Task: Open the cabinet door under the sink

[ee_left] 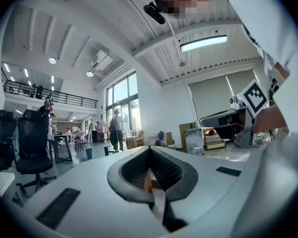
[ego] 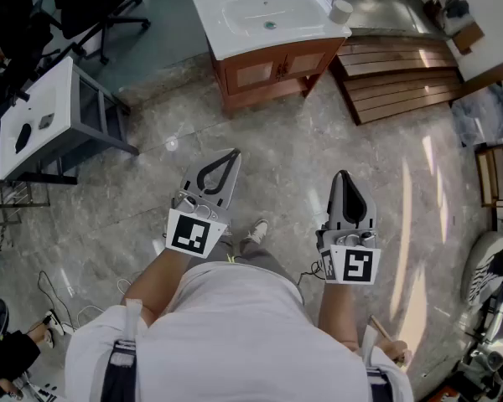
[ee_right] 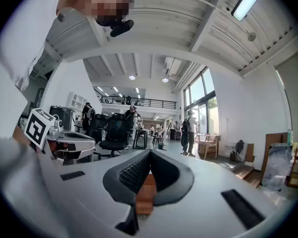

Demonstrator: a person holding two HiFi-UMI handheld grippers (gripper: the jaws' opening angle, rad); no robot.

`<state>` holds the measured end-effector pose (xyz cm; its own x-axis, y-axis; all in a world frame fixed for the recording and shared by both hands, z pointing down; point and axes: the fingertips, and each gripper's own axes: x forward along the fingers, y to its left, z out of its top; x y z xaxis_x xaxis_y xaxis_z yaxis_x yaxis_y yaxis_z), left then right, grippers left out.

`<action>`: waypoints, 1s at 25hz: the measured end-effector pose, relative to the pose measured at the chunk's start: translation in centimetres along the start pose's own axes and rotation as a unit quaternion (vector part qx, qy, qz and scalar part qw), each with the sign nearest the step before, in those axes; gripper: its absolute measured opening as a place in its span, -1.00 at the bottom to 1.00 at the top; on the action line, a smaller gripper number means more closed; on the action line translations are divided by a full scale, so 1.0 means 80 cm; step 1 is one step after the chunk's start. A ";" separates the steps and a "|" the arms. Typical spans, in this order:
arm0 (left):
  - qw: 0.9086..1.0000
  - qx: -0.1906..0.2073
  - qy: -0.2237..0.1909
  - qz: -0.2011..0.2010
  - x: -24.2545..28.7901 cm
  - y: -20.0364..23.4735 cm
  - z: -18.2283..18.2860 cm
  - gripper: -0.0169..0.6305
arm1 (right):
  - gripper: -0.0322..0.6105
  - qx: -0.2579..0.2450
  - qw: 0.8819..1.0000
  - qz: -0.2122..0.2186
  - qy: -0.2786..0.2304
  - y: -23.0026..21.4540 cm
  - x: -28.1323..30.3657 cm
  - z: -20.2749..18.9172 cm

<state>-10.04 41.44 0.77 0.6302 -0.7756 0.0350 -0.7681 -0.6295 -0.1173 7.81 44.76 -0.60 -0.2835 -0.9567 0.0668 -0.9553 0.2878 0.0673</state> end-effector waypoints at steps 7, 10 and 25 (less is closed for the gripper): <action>1.000 -0.007 0.002 0.007 -0.002 -0.005 -0.005 -0.91 | -0.80 -0.002 1.000 0.006 -0.007 0.001 -0.001 0.002; 1.000 -0.006 0.000 0.014 0.006 -0.010 0.001 -0.91 | -0.80 0.005 1.000 -0.001 -0.022 -0.018 -0.006 0.004; 0.999 -0.006 0.005 0.036 0.051 -0.024 -0.019 -0.91 | -0.80 0.005 0.999 0.024 -0.027 -0.061 0.006 -0.020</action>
<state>-6.18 39.45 2.67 0.5724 -0.8192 0.0365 -0.8127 -0.5727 -0.1074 12.45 42.97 0.73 -0.3321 -0.9431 0.0151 -0.9415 0.3324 0.0552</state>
